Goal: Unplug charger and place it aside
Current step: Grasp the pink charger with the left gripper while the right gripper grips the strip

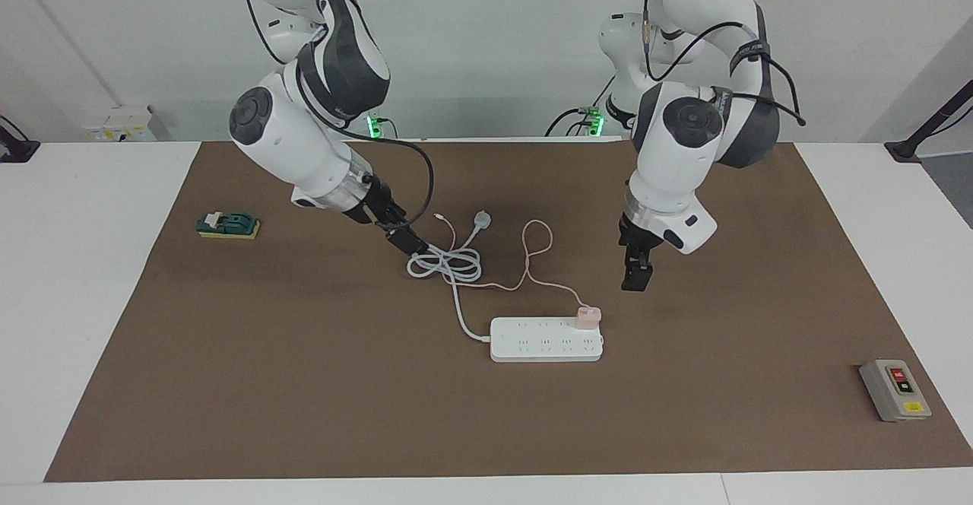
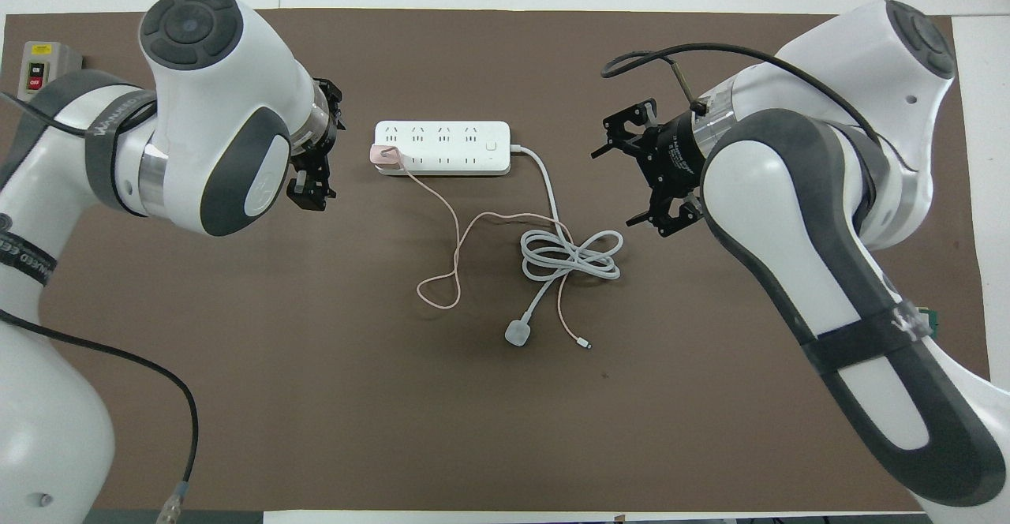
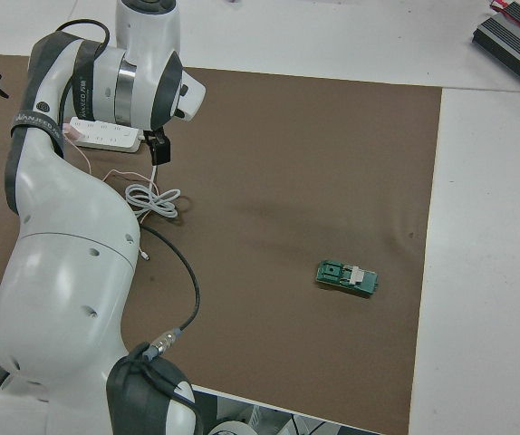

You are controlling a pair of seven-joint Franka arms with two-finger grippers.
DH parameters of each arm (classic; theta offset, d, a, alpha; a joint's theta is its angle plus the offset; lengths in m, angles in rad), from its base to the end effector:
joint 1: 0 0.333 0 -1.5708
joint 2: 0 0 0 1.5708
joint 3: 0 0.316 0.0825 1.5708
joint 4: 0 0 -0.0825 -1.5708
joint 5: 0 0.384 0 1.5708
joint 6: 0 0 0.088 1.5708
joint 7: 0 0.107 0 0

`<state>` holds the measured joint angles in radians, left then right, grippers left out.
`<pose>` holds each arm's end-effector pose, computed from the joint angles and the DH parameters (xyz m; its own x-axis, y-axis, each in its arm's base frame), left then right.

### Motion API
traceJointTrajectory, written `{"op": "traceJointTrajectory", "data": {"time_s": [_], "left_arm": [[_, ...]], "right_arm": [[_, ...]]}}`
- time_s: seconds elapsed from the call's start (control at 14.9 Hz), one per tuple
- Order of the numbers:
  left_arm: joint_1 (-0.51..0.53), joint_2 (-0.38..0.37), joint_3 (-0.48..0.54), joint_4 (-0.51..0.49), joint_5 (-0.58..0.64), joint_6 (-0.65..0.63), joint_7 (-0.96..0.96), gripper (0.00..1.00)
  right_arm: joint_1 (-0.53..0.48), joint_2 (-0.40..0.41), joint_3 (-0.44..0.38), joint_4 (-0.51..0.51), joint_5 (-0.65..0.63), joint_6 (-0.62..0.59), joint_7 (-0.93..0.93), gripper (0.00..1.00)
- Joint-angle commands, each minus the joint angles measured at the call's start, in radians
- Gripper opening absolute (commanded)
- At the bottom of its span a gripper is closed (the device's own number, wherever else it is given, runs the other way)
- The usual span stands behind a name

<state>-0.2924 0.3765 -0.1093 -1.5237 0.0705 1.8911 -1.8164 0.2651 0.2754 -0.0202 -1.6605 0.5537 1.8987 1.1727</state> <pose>0.6222 -0.2483 0.4438 0.1702 0.9850 0.0275 0.9854 -0.1702 -0.0002 0.6126 0.1938 0.4544 0.4088 -0.7763 -0.4799 -0.9064 -0.4069 -0.1138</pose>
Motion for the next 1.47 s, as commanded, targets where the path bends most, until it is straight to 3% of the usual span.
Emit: {"op": "traceJointTrajectory", "data": {"time_s": [0.0, 0.2, 0.47, 0.67, 0.87, 1.14, 1.41], "left_arm": [[-0.044, 0.186, 0.022, 0.226, 0.060, -0.053, -0.132, 1.00], [-0.048, 0.214, 0.025, 0.235, 0.060, -0.049, -0.138, 1.00], [-0.044, 0.251, 0.031, 0.269, 0.035, -0.026, -0.138, 1.00], [-0.042, 0.246, 0.030, 0.232, 0.000, 0.028, -0.127, 1.00], [-0.048, 0.228, 0.025, 0.163, -0.006, 0.100, -0.121, 1.00], [-0.053, 0.208, 0.023, 0.102, -0.006, 0.154, -0.109, 1.00], [-0.053, 0.194, 0.023, 0.076, -0.006, 0.155, -0.106, 1.00]], "right_arm": [[0.061, 0.140, -0.003, 0.099, 0.086, 0.054, 0.134, 1.00], [0.083, 0.200, -0.003, 0.134, 0.216, 0.088, 0.176, 1.00], [0.083, 0.312, -0.003, 0.208, 0.264, 0.089, 0.203, 1.00], [0.103, 0.410, -0.003, 0.298, 0.333, 0.103, 0.271, 1.00], [0.114, 0.546, -0.004, 0.467, 0.331, 0.120, 0.352, 1.00], [0.114, 0.643, 0.002, 0.563, 0.338, 0.175, 0.348, 1.00], [0.077, 0.725, 0.080, 0.660, 0.356, 0.229, 0.318, 1.00]]}}
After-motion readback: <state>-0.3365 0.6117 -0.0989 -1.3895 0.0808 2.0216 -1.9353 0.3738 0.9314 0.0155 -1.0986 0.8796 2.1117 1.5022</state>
